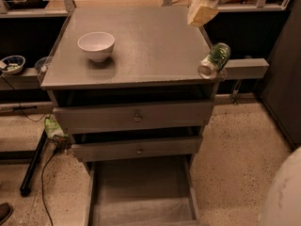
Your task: Place green can into bottom drawer
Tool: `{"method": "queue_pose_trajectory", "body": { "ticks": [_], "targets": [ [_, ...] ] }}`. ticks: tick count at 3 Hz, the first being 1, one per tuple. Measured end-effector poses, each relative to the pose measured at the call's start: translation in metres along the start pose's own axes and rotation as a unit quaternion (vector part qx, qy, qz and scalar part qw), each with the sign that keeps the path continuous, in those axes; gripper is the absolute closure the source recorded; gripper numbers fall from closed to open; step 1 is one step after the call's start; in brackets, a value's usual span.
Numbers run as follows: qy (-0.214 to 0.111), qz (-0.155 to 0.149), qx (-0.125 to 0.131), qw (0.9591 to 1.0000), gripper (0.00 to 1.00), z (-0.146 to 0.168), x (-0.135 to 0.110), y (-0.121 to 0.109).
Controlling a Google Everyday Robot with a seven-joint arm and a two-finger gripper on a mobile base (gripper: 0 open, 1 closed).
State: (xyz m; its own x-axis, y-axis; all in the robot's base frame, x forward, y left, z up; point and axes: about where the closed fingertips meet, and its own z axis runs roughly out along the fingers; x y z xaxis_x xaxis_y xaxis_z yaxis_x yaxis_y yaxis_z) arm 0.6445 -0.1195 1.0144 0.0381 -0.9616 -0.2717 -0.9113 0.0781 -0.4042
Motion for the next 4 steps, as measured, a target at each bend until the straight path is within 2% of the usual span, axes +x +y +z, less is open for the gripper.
{"method": "queue_pose_trajectory", "body": {
  "ticks": [1, 4],
  "targets": [
    [-0.026, 0.013, 0.016, 0.9994, 0.96, 0.0068, 0.0011, 0.0010],
    [-0.026, 0.013, 0.017, 0.9994, 0.27, 0.0070, 0.0007, 0.0007]
  ]
}}
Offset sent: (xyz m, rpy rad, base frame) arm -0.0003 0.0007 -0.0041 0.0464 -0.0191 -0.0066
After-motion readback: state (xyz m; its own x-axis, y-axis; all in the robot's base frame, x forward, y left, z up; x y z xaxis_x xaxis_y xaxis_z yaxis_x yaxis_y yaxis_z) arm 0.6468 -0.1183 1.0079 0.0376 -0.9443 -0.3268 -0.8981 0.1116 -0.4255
